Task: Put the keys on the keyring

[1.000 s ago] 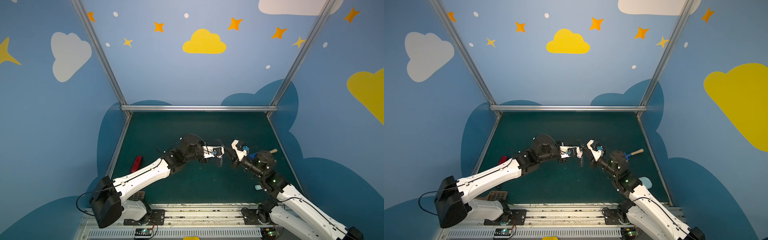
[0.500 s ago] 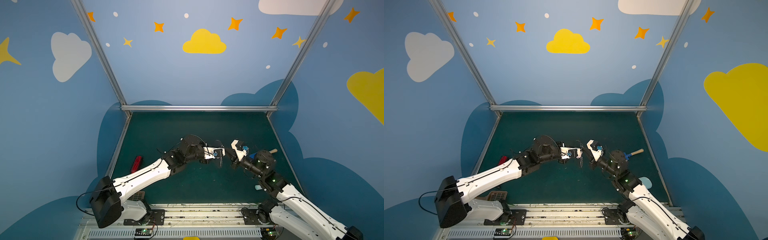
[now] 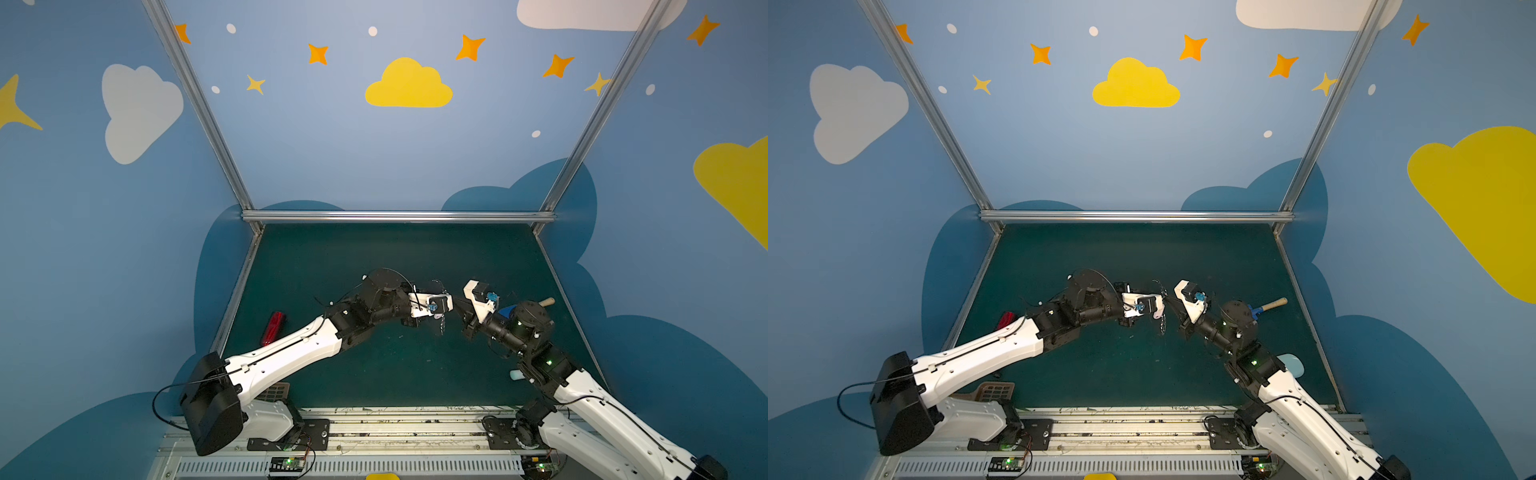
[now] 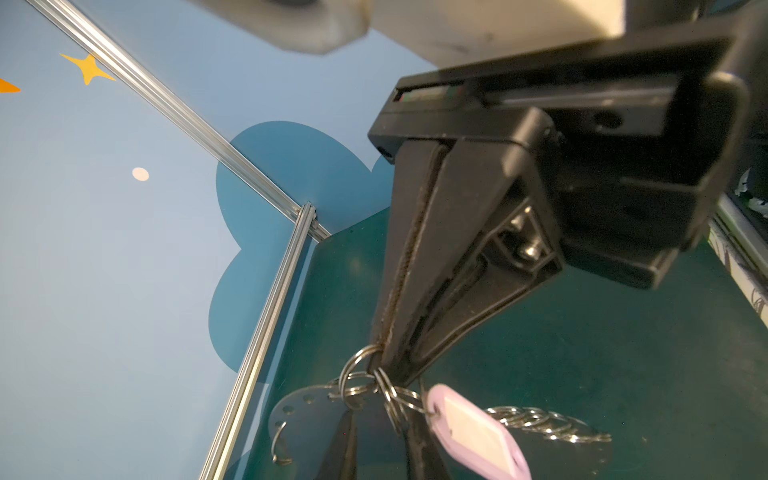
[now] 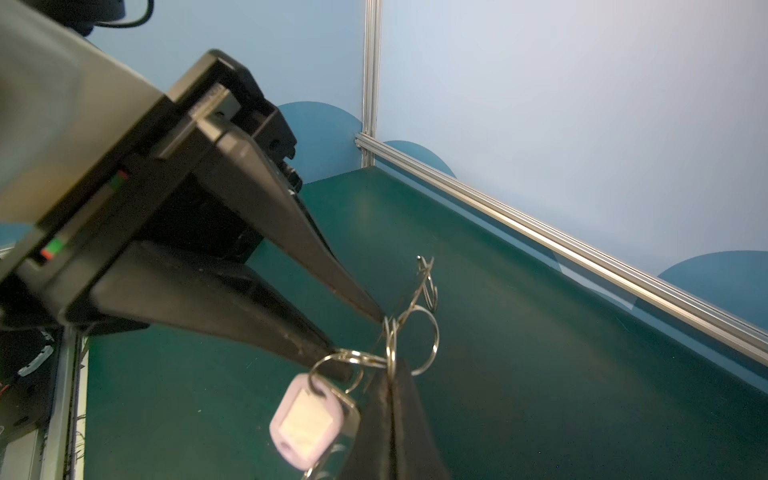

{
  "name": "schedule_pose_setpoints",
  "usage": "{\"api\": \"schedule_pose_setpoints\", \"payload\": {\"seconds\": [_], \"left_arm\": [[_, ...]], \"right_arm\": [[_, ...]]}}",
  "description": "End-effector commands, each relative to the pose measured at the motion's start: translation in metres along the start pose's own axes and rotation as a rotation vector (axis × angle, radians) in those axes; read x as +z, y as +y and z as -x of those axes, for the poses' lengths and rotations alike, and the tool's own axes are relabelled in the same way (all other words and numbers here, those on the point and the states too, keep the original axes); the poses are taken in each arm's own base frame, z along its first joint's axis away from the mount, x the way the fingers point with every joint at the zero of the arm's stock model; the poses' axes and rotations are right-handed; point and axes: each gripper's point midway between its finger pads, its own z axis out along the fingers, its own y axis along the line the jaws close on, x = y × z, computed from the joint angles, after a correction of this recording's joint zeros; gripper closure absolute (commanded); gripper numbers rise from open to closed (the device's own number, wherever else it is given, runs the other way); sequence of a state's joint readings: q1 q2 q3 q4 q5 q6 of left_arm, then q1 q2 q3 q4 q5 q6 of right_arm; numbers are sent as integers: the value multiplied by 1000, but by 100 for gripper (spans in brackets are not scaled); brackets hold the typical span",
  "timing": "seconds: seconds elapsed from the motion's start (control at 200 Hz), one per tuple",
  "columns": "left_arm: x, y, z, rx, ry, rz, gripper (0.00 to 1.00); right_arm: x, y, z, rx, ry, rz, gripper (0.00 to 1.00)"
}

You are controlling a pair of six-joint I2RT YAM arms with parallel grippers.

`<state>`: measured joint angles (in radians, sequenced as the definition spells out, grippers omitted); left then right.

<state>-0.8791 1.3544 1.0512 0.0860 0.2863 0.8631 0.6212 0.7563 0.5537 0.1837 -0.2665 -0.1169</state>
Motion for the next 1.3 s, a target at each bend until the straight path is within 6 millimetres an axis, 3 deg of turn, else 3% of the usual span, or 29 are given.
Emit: {"api": "schedule_pose_setpoints", "payload": {"seconds": [0.0, 0.18, 0.551, 0.681, 0.911, 0.996, 1.132, 1.232, 1.297], "left_arm": [[3, 1, 7, -9, -13, -14, 81], [5, 1, 7, -12, -4, -20, 88], [5, 6, 7, -42, 10, -11, 87], [5, 5, 6, -52, 21, -13, 96], [2, 5, 2, -70, 52, -20, 96], [1, 4, -3, -91, 81, -30, 96], [1, 5, -11, -122, 133, -34, 96], [1, 4, -17, -143, 167, -44, 96], [1, 8, -24, -159, 209, -19, 96]], "right_arm": [[-4, 1, 14, -20, -39, 7, 100], [-4, 2, 13, -23, -37, 10, 100], [0, 1, 6, -24, -13, 11, 100], [1, 0, 4, -24, -8, 8, 100], [0, -8, 1, -3, 5, -37, 100], [-2, -13, -1, 11, 14, -69, 82], [-8, -24, -6, 48, 48, -132, 62], [-15, -30, -11, 94, 92, -168, 55], [-18, -31, -12, 133, 106, -180, 56]]}}
